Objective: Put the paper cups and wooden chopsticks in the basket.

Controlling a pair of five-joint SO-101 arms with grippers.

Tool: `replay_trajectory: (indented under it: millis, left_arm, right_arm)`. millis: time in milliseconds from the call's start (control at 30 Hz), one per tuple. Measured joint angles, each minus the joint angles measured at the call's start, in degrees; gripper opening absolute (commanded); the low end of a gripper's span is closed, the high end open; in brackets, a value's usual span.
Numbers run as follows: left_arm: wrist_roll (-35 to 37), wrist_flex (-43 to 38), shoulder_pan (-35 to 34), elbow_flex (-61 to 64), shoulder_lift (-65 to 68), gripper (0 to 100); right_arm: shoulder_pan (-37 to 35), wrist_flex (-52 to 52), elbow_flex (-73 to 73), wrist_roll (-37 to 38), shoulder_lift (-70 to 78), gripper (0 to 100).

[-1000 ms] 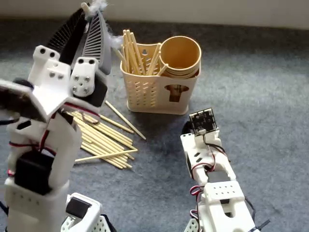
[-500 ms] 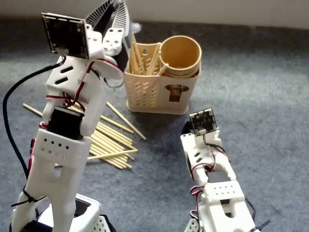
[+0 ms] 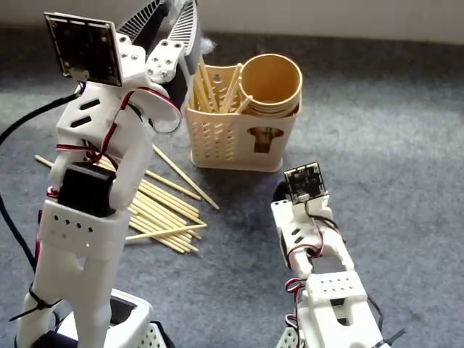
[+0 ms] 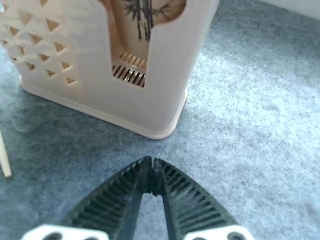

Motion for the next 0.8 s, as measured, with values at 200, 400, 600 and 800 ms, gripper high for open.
replay_trajectory:
  millis: [200, 400, 600, 800]
  left_arm:
    - [0.0, 3.0, 0.0, -2.3, -0.1, 7]
    - [-3.2, 13.8, 0.0, -8.4, -0.1, 6]
    - [-10.7, 34.0, -0.1, -11.6, -0.6, 6]
    - [-18.4, 46.1, 0.1, -5.2, -0.6, 6]
  right_arm:
    - [0.0, 0.0, 0.0, 0.0, 0.0, 2.3]
    - [0.0, 0.0, 0.0, 0.0, 0.0, 2.3]
    - [0.0, 0.0, 0.0, 0.0, 0.0, 2.3]
    - [0.0, 0.0, 0.0, 0.0, 0.0, 2.3]
